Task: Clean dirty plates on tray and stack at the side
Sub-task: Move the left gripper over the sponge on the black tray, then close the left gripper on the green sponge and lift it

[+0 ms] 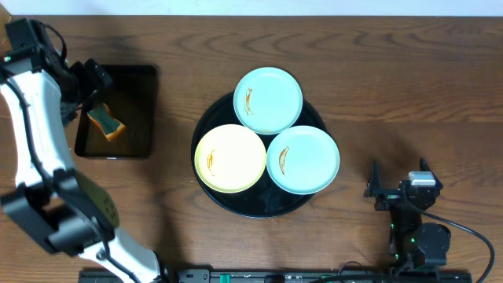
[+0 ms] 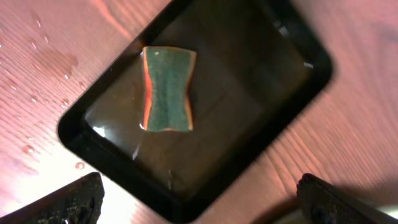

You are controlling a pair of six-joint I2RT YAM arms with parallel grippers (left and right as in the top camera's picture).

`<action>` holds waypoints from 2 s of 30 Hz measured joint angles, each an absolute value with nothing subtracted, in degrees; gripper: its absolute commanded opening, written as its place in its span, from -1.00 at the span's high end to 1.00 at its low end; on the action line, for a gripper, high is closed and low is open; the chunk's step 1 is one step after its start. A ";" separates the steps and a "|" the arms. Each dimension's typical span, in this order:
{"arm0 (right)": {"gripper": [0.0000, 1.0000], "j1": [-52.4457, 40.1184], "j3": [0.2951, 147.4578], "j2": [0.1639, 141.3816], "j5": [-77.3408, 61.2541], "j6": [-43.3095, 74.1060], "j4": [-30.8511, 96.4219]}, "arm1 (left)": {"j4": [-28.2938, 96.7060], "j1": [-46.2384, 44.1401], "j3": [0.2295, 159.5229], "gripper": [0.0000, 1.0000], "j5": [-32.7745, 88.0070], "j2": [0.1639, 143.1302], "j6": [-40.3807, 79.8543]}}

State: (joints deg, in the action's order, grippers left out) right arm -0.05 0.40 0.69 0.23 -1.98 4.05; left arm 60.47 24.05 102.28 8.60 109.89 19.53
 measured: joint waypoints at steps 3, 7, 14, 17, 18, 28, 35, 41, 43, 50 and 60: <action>-0.99 -0.05 0.40 0.69 0.23 -1.98 4.05 | 58.78 24.93 102.28 -0.99 8.58 114.48 21.30; -0.99 -0.05 0.40 0.69 0.23 -1.98 4.05 | 56.77 25.54 102.28 -0.99 8.54 119.52 22.55; -0.99 -0.05 0.40 0.69 0.25 -1.98 4.05 | 56.51 25.78 102.28 -0.97 6.85 124.31 22.94; -0.99 -0.05 0.40 0.69 0.25 -1.98 4.05 | 56.53 25.78 102.28 -0.83 6.59 124.95 23.20; -0.99 -0.05 0.40 0.69 0.25 -1.98 4.05 | 56.58 25.76 102.28 -0.82 6.44 124.97 23.31; -0.99 -0.05 0.40 0.69 0.25 -1.98 4.05 | 54.65 25.76 99.24 -0.66 6.00 124.97 23.64; -0.99 -0.05 0.40 0.69 0.25 -1.98 4.05 | 53.89 25.45 98.15 -0.64 6.00 124.97 23.79; -0.98 -0.05 0.40 0.69 0.23 -1.98 4.05 | 53.17 24.40 97.69 -0.64 6.00 124.99 23.77; -0.99 -0.05 0.40 0.69 0.23 -1.98 4.05 | 52.42 23.94 97.06 -0.65 6.00 124.97 23.77; -0.98 -0.05 0.40 0.69 0.25 -1.98 4.05 | 52.07 23.09 96.01 -0.64 2.85 124.99 23.79; -0.98 -0.05 0.40 0.69 0.23 -1.98 4.05 | 47.77 23.14 96.01 -0.65 0.40 124.99 22.09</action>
State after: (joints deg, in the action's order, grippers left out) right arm -0.05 0.40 0.69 0.23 -1.98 4.05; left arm 47.77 23.14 96.01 0.40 124.99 22.09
